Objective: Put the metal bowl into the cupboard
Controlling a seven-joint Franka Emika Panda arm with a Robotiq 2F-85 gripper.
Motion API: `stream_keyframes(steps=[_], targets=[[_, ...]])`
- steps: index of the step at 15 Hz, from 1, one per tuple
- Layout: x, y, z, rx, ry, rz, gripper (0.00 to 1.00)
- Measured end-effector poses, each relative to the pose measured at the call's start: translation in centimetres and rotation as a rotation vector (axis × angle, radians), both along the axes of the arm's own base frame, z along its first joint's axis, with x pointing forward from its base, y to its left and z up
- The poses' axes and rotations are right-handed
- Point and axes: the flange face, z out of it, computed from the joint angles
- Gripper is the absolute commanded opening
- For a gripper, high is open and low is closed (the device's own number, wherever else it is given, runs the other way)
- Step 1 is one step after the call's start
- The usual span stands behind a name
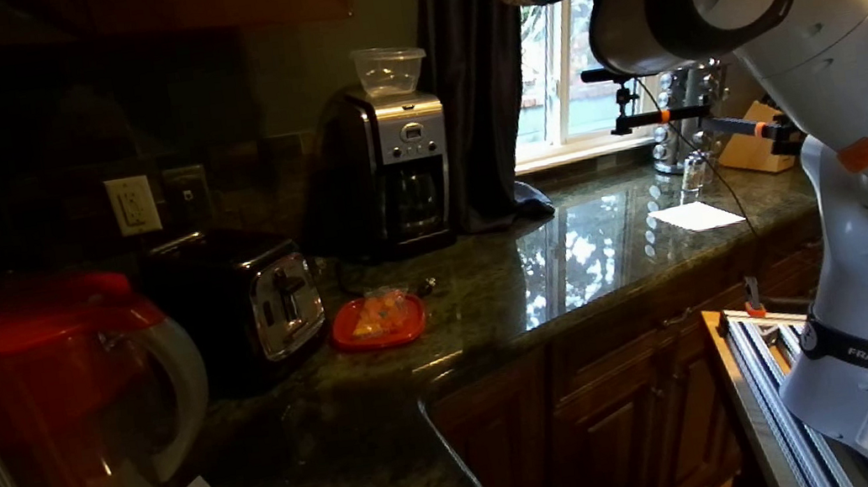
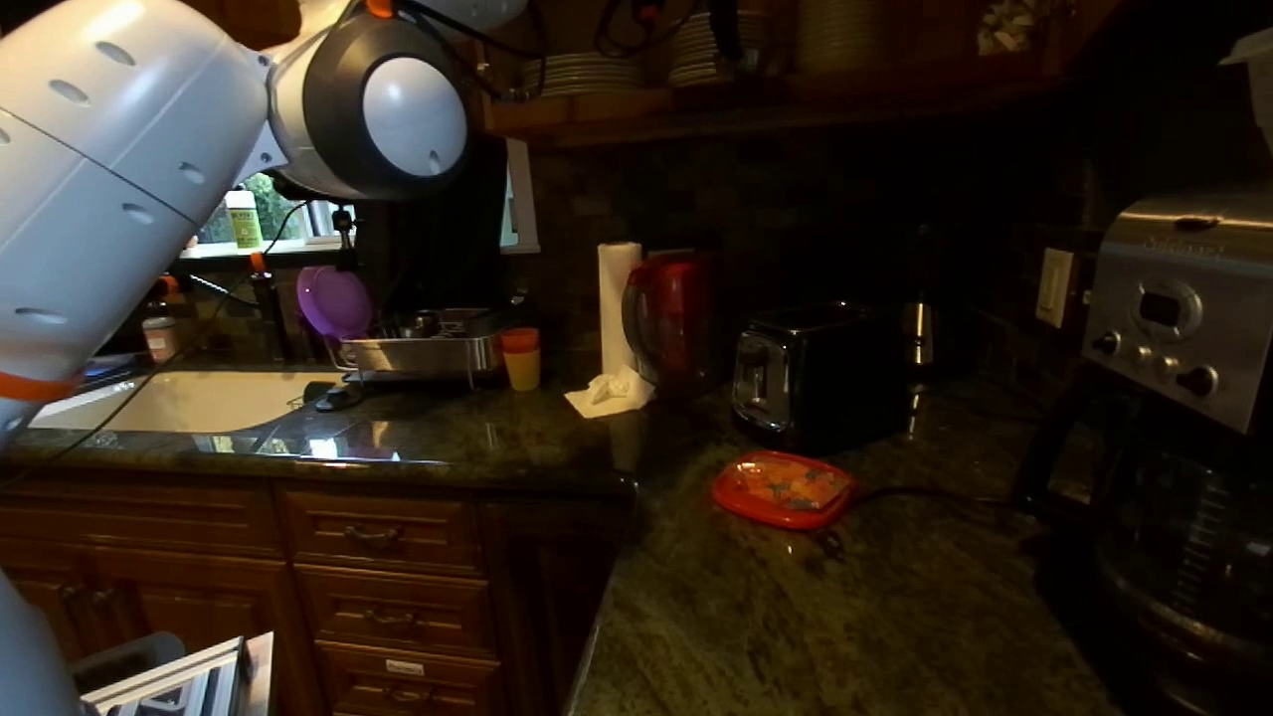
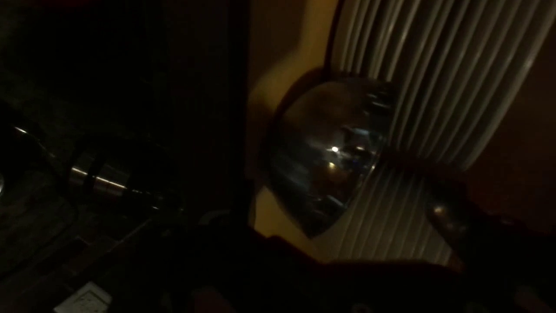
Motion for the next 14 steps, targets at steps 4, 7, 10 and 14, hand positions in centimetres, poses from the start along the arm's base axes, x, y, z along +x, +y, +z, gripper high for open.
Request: stream_keyframes(steps=[4, 7, 10, 14], targets=[[-1.1, -0.1, 2.0, -0.019, -0.064, -0.067, 1.00], [-2.5, -1.2, 4.2, -0.080, -0.064, -0.194, 1.00], [-4.6, -3.5, 6.3, -0.181, 0.019, -0.287, 1.00], [-8.7, -6.4, 8.9, -0.313, 0.156, -0.338, 1.00]])
